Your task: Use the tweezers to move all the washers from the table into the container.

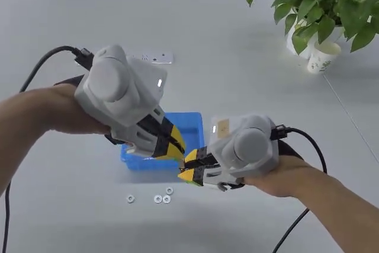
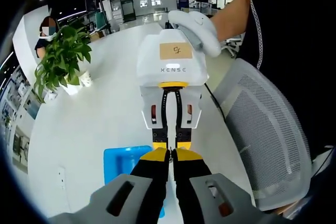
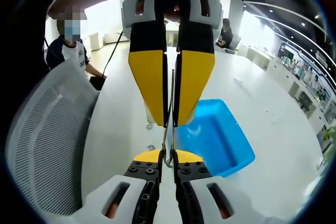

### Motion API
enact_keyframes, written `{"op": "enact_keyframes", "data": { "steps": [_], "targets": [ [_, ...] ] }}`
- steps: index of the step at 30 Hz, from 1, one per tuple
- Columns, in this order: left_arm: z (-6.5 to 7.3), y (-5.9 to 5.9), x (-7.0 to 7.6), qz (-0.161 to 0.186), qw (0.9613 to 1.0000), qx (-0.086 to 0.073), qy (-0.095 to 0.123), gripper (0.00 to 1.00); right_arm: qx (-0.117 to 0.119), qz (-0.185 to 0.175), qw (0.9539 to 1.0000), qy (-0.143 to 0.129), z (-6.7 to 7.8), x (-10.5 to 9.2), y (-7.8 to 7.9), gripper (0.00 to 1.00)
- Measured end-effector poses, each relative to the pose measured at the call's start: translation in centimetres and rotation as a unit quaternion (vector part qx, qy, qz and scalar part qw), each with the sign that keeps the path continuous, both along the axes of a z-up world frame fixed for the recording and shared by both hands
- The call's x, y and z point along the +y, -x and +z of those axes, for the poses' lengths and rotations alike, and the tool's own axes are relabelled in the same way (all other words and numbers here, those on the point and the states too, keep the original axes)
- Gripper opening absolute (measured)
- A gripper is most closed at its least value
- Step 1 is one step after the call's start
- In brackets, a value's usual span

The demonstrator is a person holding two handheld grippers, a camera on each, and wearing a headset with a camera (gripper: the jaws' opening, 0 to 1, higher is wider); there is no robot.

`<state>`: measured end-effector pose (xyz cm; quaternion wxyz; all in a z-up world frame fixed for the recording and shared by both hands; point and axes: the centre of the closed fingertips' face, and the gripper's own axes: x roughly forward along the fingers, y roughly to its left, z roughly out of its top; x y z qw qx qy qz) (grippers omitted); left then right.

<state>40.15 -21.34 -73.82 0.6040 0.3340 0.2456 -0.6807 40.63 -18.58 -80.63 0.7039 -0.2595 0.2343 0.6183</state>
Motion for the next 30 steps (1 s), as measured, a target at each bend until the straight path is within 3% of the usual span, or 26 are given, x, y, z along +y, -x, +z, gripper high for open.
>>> {"op": "enact_keyframes", "data": {
  "steps": [17, 30],
  "targets": [
    [0.9, -2.8, 0.4, -0.001, 0.9999, -0.013, -0.004, 0.06, -0.013, -0.007, 0.9999, -0.007, 1.0, 0.6, -3.0, 0.1],
    [-0.2, -4.6, 0.8, -0.002, 0.9999, -0.013, -0.01, 0.06, -0.01, -0.013, 0.9998, -0.005, -0.1, 0.9, -5.0, 0.1]
  ]
}}
